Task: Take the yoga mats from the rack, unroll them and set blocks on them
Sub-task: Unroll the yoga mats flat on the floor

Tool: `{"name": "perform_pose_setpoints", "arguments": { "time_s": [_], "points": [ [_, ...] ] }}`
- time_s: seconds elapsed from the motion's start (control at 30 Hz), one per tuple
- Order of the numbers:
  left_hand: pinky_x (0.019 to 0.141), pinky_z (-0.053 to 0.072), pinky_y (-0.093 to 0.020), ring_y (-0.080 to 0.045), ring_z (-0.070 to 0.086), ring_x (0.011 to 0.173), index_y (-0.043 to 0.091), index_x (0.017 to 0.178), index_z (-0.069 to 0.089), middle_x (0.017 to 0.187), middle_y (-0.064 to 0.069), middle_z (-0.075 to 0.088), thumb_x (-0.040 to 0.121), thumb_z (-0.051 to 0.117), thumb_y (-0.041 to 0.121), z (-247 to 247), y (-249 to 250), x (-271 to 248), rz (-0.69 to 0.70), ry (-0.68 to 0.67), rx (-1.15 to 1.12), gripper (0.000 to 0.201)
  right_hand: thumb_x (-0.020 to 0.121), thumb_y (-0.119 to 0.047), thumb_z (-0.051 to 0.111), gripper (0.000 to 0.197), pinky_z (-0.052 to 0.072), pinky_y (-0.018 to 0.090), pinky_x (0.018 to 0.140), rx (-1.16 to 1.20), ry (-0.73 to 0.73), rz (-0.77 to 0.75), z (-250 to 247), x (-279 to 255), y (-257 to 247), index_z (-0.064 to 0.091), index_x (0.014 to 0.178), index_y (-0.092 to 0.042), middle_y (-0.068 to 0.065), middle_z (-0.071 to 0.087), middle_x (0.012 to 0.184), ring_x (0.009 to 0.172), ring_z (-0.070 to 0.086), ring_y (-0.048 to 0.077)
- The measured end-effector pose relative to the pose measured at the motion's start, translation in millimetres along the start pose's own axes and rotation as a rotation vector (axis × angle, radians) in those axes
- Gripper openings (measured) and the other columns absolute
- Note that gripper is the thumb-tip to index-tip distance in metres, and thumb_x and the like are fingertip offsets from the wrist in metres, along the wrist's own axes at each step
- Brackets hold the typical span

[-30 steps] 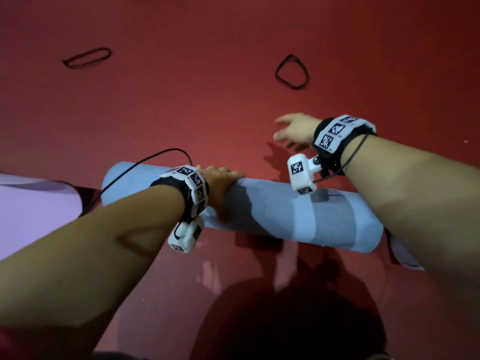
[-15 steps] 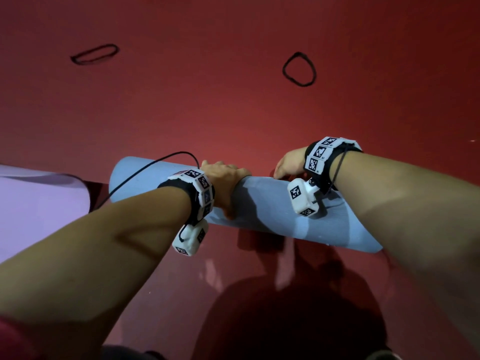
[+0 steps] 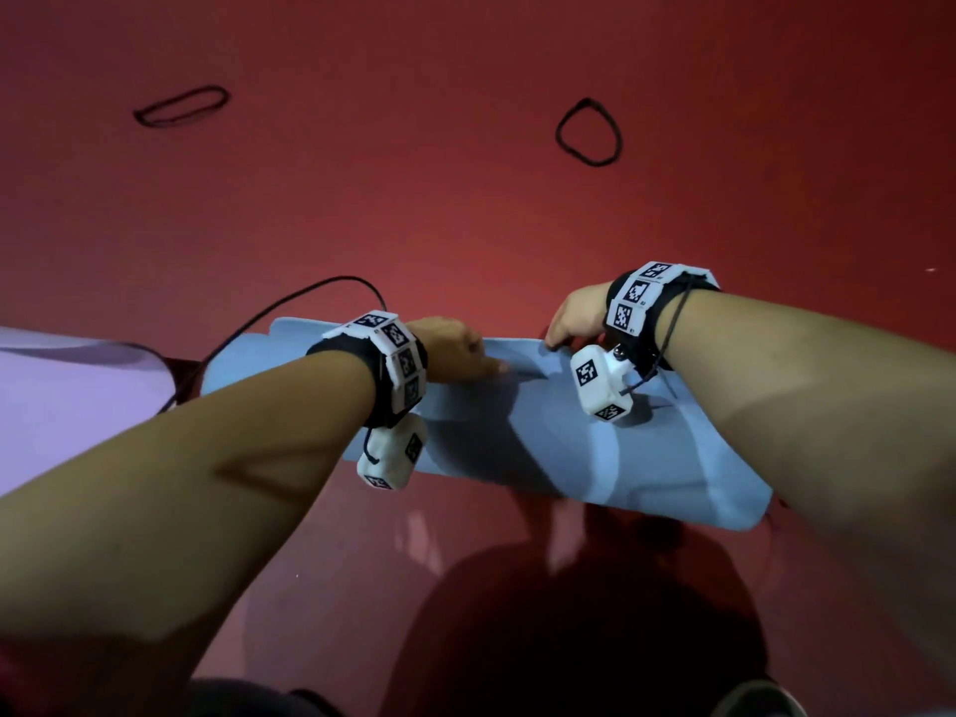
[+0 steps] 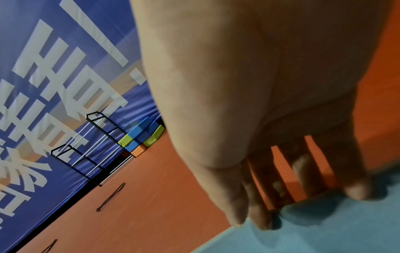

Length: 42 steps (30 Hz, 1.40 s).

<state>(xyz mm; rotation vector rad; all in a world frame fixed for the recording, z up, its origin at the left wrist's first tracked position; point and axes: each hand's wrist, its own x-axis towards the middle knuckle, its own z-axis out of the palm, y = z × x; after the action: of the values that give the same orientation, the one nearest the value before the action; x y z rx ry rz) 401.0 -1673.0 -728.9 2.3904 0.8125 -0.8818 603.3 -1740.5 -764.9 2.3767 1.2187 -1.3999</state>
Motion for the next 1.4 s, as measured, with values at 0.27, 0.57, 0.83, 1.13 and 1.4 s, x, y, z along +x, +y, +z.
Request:
{"name": "perform_pose_setpoints", "arguments": {
  "time_s": [0.27, 0.57, 0.83, 1.13, 1.4],
  "points": [
    [0.088, 0.042, -0.031, -0.024, 0.056, 0.100, 0.014, 0.117, 0.064, 0.121, -0.007, 0.064, 0.097, 0.054, 0.047, 19, -4, -2, -0.025, -0.111, 0.072, 0.039, 0.090, -0.024, 0.066, 0.036, 0.048, 0.031, 0.074, -0.086, 0.008, -0.019, 6, -2, -1, 0.069, 0.119, -0.005, 0.014, 0.070, 0.101, 0.079, 0.054, 0.021],
    [0.080, 0.038, -0.030, -0.018, 0.050, 0.095, 0.020, 0.107, 0.058, 0.117, -0.003, 0.059, 0.090, 0.061, 0.054, 27, -18, 2, -0.057, -0.167, 0.019, 0.039, 0.089, -0.026, 0.069, 0.042, 0.052, 0.042, 0.095, -0.160, 0.032, 0.000, 13, -3, -12, 0.064, 0.127, -0.008, 0.010, 0.063, 0.125, 0.106, 0.061, 0.029],
    [0.100, 0.043, -0.036, -0.019, 0.054, 0.112, 0.025, 0.127, 0.058, 0.126, 0.006, 0.056, 0.066, 0.076, 0.070, 26, -35, 2, -0.063, -0.274, -0.112, 0.078, 0.088, -0.032, 0.068, 0.040, 0.051, 0.034, 0.088, -0.387, 0.000, -0.016, 20, 14, -35, 0.067, 0.120, -0.009, 0.009, 0.066, 0.111, 0.094, 0.060, 0.027],
    [0.100, 0.048, -0.044, -0.018, 0.059, 0.116, 0.060, 0.122, 0.042, 0.128, 0.018, 0.059, 0.017, 0.085, 0.080, 54, -41, 41, 0.062, -0.539, -0.015, 0.115, 0.091, -0.044, 0.063, 0.050, 0.047, 0.031, 0.067, -0.241, -0.167, -0.010, 23, 41, -55, 0.065, 0.120, -0.003, 0.008, 0.061, 0.090, 0.068, 0.051, 0.023],
    [0.089, 0.056, -0.043, -0.017, 0.065, 0.104, 0.043, 0.120, 0.055, 0.112, 0.016, 0.066, 0.018, 0.092, 0.070, 58, -44, 46, 0.158, -0.557, -0.108, 0.112, 0.095, -0.050, 0.056, 0.063, 0.032, 0.034, 0.108, -0.238, -0.091, 0.056, 41, 16, -65, 0.044, 0.146, -0.015, 0.005, 0.045, 0.149, 0.134, 0.044, 0.027]
  ]
}}
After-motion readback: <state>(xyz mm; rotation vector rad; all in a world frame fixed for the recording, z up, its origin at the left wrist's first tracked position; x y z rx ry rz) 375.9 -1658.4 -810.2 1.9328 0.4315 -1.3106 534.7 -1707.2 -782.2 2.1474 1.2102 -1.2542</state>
